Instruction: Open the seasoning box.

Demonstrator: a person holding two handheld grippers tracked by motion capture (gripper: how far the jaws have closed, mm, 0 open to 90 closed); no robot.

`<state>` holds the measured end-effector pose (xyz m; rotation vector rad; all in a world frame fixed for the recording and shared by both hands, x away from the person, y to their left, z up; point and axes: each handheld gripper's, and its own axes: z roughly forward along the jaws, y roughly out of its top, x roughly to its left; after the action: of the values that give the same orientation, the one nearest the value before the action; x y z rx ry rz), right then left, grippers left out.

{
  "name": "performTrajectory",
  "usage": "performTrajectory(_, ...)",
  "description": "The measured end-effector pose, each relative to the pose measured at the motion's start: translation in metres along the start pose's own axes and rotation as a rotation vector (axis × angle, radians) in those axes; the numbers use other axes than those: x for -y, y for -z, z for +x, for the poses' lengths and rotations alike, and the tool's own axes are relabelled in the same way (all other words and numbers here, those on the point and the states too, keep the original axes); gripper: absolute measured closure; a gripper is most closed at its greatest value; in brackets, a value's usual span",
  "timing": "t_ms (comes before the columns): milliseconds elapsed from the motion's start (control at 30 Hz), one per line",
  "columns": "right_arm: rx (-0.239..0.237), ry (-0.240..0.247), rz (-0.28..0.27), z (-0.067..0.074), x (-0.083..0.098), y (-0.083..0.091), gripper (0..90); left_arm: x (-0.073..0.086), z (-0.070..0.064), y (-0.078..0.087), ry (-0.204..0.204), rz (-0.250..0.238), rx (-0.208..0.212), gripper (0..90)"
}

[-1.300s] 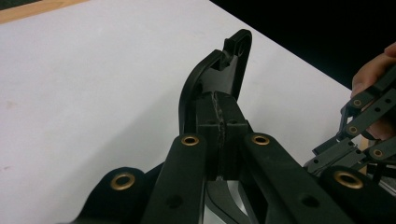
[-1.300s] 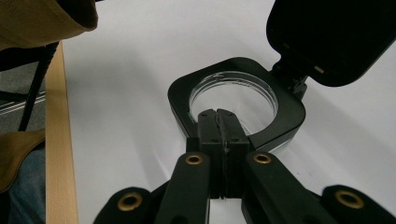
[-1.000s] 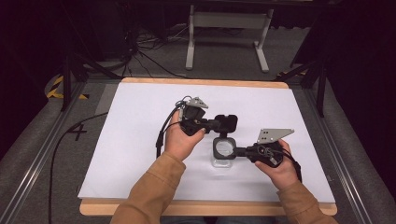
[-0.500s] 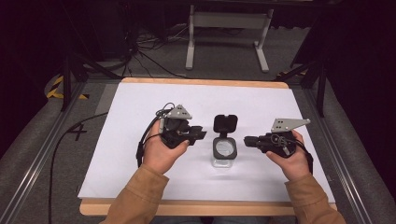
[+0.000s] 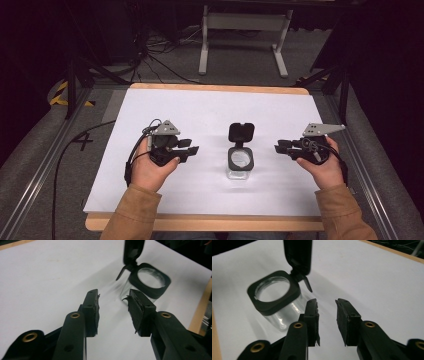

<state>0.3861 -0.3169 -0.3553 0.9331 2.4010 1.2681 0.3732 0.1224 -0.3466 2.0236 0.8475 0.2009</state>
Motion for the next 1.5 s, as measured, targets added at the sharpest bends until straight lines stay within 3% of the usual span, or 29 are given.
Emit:
performTrajectory(167, 0.022, -0.029, 0.018, -0.012, 0.011, 0.001, 65.2, 0.020, 0.018, -0.002, 0.020, -0.007, -0.011, 55.7)
performTrajectory(267, 0.046, -0.037, 0.027, -0.018, 0.016, 0.001, 62.5, 0.030, 0.028, -0.004, 0.029, 0.022, -0.037, 53.7)
performTrajectory(467, 0.077, -0.050, 0.032, -0.032, 0.030, -0.002, 59.3, 0.052, 0.046, -0.012, 0.068, 0.056, -0.033, 50.9)
performTrajectory(500, 0.080, -0.053, 0.034, -0.034, 0.032, -0.003, 59.1, 0.054, 0.048, -0.013, 0.058, 0.060, -0.039, 50.0)
performTrajectory(700, 0.081, -0.083, 0.088, -0.043, 0.043, -0.011, 58.6, 0.068, 0.055, -0.023, 0.046, 0.075, -0.024, 46.9)
performTrajectory(800, 0.088, -0.088, 0.115, -0.047, 0.050, -0.017, 57.9, 0.076, 0.060, -0.029, -0.001, 0.046, 0.010, 45.1)
performTrajectory(867, 0.090, -0.087, 0.120, -0.048, 0.053, -0.019, 57.6, 0.078, 0.061, -0.030, 0.000, 0.058, 0.009, 44.9)
performTrajectory(1233, 0.108, -0.062, 0.116, -0.049, 0.062, -0.031, 57.2, 0.084, 0.062, -0.035, -0.018, 0.146, -0.065, 41.5)
performTrajectory(1500, 0.132, -0.073, 0.099, -0.048, 0.063, -0.033, 56.5, 0.087, 0.068, -0.035, 0.010, 0.127, -0.111, 39.7)
